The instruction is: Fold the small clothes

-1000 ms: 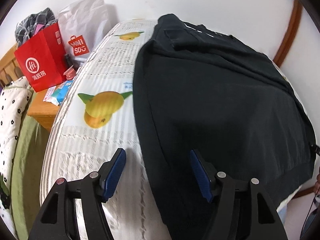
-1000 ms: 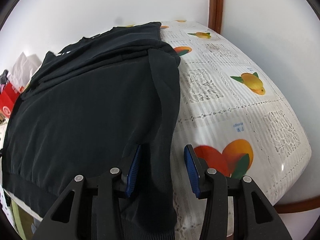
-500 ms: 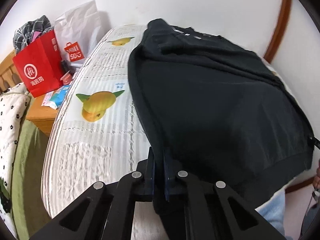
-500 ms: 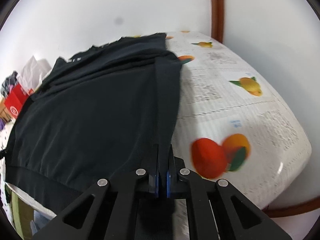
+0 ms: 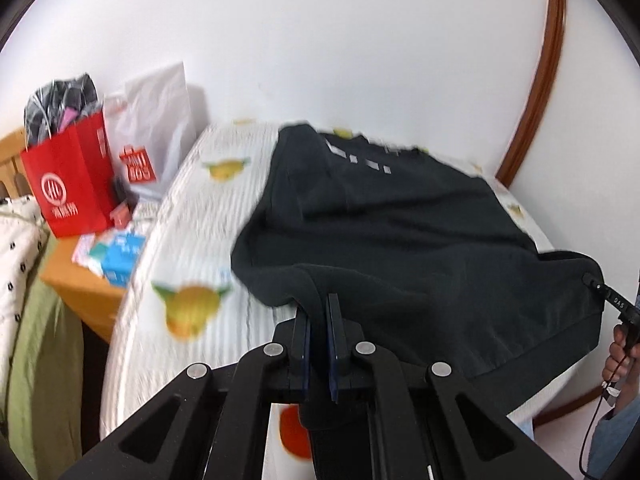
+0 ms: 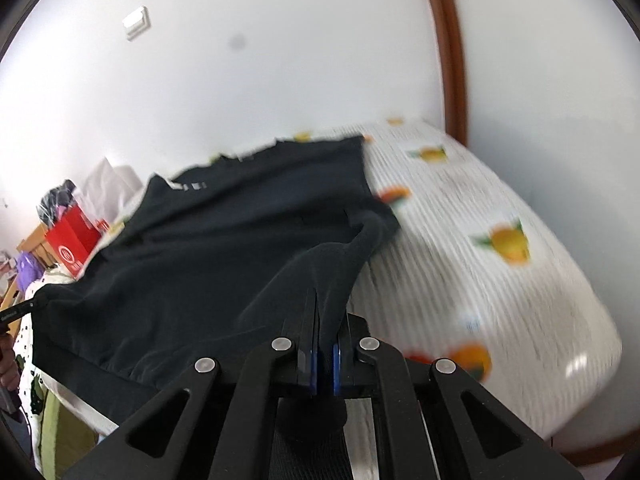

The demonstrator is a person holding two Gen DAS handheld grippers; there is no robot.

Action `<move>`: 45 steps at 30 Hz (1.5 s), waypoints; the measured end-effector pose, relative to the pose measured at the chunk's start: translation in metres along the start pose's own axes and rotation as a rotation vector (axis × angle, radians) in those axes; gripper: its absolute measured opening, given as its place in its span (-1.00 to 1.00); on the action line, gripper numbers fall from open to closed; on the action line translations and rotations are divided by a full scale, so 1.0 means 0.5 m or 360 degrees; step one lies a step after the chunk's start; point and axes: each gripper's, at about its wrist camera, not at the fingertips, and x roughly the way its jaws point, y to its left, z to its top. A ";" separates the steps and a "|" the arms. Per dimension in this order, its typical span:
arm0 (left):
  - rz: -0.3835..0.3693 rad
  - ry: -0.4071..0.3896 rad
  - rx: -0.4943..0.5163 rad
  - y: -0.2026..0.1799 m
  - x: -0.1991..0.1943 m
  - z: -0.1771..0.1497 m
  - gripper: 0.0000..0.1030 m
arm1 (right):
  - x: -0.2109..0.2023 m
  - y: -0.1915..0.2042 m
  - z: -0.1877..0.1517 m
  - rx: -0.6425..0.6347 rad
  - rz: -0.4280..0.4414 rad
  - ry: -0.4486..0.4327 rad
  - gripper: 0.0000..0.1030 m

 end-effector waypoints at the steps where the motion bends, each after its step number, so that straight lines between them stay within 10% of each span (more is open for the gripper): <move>1: 0.0003 -0.0013 -0.0011 0.001 0.006 0.015 -0.87 | 0.003 0.004 0.015 0.0001 0.0008 -0.0017 -0.91; 17: 0.0004 -0.0028 -0.0183 0.019 0.239 0.239 -0.88 | 0.214 0.006 0.268 0.0191 0.0107 -0.0137 -0.91; 38: 0.0068 0.0173 -0.0200 0.045 0.420 0.251 -0.83 | 0.474 -0.036 0.252 0.0156 -0.0220 0.0176 -0.87; 45: -0.0010 0.0183 -0.0177 0.049 0.357 0.229 -0.37 | 0.389 -0.031 0.221 0.0086 -0.0238 0.0205 0.00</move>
